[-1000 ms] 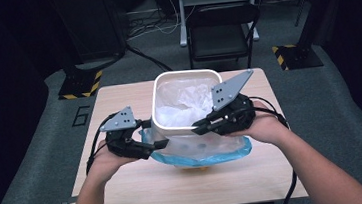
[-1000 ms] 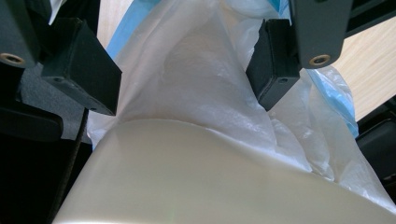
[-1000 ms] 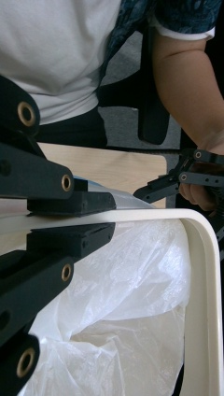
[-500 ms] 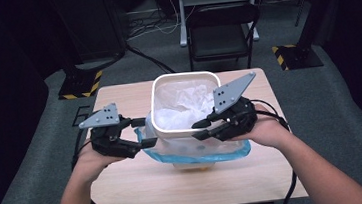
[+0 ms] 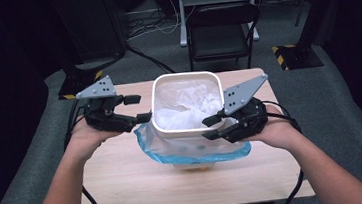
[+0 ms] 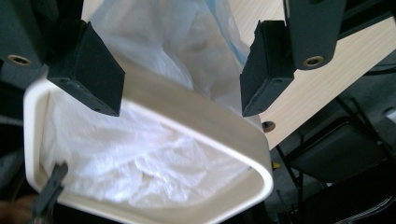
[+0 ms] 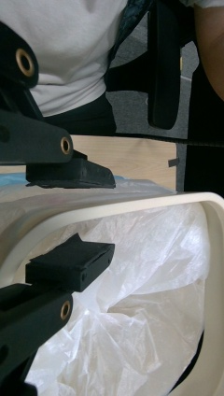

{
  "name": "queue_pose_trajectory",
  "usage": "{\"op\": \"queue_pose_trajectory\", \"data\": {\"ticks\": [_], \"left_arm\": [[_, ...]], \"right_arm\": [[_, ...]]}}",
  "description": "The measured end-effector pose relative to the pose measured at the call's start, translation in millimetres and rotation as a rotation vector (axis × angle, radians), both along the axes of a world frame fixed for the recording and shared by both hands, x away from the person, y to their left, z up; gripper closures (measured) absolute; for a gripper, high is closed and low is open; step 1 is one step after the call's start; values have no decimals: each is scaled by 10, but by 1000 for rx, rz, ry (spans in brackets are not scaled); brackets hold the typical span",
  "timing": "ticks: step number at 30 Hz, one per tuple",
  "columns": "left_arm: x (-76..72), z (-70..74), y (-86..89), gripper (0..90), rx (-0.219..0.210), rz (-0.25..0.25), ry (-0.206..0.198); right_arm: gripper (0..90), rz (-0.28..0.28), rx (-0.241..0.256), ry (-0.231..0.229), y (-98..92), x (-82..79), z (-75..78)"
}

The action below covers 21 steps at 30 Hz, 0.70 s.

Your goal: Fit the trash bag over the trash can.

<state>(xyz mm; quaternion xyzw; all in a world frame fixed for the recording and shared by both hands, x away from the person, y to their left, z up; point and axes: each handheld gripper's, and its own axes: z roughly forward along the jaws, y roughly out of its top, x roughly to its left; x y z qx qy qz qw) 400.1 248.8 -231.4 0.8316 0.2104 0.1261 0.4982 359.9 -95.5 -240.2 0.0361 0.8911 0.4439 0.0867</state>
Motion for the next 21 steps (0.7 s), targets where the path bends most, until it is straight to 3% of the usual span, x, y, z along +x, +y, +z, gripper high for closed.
{"op": "queue_pose_trajectory", "data": {"ticks": [3,6,10,21], "left_arm": [[121,53,-21,299,-31,-3,35],[221,77,-102,299,-1,16,40],[342,66,-225,299,46,34,22],[567,-19,-320,302,48,92,-25]], "right_arm": [[616,-5,-7,5,6,18,-31],[617,-5,-19,3,24,25,-53],[620,-6,-9,1,19,35,-64],[600,-24,14,21,-24,52,-120]]}}
